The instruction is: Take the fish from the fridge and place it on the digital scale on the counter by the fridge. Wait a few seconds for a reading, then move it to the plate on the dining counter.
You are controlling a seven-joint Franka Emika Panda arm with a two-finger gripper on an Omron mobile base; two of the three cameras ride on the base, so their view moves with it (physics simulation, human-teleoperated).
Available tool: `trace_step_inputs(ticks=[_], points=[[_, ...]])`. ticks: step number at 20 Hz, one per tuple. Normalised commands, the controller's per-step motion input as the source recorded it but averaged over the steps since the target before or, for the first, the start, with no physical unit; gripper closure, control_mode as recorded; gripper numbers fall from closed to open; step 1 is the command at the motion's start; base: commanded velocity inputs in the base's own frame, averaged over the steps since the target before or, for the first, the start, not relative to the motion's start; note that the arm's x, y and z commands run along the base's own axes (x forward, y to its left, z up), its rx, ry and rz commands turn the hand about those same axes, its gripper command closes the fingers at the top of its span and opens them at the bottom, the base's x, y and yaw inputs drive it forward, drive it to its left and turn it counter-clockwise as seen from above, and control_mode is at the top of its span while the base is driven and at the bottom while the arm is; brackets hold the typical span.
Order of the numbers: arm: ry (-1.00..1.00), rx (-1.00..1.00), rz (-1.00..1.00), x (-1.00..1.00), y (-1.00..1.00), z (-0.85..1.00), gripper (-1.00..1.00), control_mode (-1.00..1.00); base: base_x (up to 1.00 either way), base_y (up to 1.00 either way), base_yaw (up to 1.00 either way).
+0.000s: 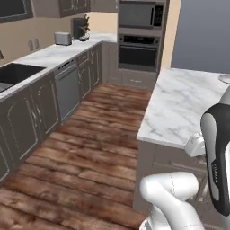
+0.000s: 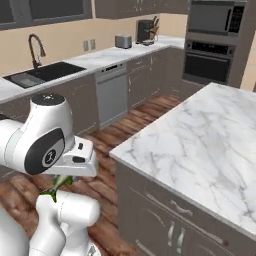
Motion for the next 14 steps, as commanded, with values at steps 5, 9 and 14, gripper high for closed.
trace_step_inputs(ticks=[5, 9, 14], points=[[0.0, 0.0, 0.0, 0.0, 0.0, 0.0, 1.0, 1.0, 0.2, 0.42, -0.55], [0.0, 0.0, 0.0, 0.0, 0.0, 0.0, 1.0, 1.0, 0.16, 1.0, -0.09], [0.0, 0.0, 0.0, 0.0, 0.0, 0.0, 1.0, 1.0, 0.51, 1.0, -0.19]])
